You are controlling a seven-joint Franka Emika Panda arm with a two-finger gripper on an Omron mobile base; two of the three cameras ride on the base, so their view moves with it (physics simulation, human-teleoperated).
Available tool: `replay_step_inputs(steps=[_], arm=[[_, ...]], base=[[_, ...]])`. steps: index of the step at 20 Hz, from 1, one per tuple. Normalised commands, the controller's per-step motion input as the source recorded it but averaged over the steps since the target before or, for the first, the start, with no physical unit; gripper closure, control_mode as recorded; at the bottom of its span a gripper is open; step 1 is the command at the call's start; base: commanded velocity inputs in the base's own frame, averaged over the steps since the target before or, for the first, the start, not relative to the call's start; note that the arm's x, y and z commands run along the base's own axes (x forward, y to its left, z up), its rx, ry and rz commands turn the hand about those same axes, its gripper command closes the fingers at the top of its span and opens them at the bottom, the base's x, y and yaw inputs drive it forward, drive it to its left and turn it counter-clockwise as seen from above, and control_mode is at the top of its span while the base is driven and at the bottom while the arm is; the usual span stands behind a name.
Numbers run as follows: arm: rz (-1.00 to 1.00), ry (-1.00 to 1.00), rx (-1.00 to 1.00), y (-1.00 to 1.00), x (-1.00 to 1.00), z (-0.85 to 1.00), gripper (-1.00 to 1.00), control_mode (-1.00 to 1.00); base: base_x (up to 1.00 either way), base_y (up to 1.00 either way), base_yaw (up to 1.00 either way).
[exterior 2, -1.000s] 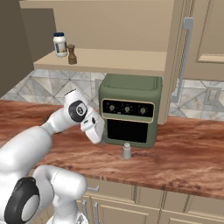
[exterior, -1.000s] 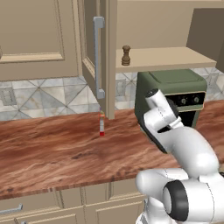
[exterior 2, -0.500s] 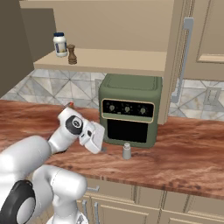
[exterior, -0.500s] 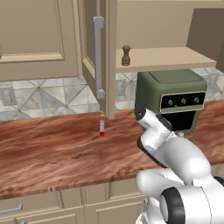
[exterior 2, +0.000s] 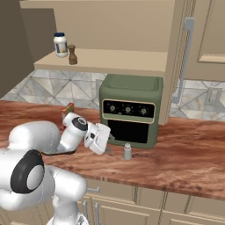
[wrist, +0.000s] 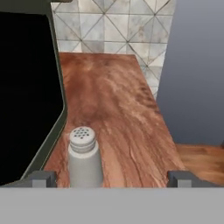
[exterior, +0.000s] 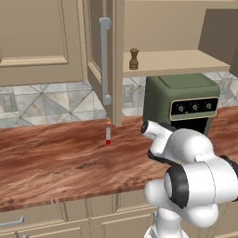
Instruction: There are various items on the counter. Only move the condiments/shakers into the cabinet.
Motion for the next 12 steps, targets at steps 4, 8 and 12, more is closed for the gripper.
replay_step_inputs(steps=[4,8,12], arm=[[-0.05,0.0,-0.09,-0.35,0.13,-0.17,-1.0,-1.0],[0.0,0.04,-0.07,-0.4,0.18,-0.23,-1.0,-1.0],[0.0,0.14,-0.06,-0.29,0.21,-0.1,-1.0,-1.0]], base=[[0.0,0.0,0.0],[0.0,0.0,0.0],[0.0,0.0,0.0]])
